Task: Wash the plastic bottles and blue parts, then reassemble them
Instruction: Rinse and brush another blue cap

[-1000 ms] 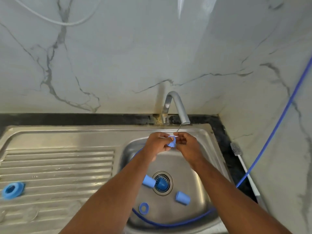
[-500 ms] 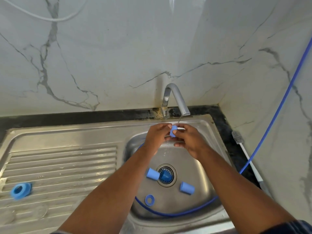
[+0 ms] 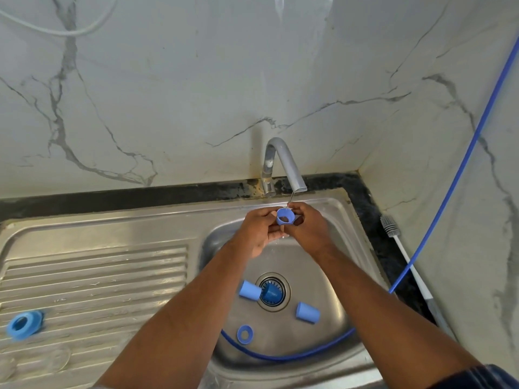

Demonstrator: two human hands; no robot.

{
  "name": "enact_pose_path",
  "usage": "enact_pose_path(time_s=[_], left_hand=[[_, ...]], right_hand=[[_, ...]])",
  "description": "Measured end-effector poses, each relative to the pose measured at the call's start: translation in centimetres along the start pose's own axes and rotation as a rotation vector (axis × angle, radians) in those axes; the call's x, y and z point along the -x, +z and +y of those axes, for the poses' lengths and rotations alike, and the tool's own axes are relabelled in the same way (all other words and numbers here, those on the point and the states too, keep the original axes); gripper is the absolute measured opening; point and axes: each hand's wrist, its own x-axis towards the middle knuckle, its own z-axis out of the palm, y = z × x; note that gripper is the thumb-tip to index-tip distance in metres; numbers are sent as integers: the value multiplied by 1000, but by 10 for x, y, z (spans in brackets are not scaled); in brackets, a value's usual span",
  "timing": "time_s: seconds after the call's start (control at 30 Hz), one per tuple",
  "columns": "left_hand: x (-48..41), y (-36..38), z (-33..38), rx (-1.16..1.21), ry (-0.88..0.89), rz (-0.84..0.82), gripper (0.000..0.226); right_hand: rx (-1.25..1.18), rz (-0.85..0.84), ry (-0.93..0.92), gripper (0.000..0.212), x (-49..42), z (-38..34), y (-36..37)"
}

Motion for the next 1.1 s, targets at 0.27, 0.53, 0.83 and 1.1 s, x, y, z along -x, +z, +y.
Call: enact_pose_path(time_s=[0.27,0.53,0.83,1.1], left_hand=[[-8,6,1,-18,-18,-12,18],[-14,-4,-8,-101,-81,-12,22],[-19,-21,4,-388,48,40,14],[-28,-25,3,-623,263,52,23]], right_hand=[[145,99,-112,29,0,2,-4],[31,-96,118,30,-5,21,-9],[-109,-135,130,34,-4,22,13],[33,-15,-28,33,-8,12,15]])
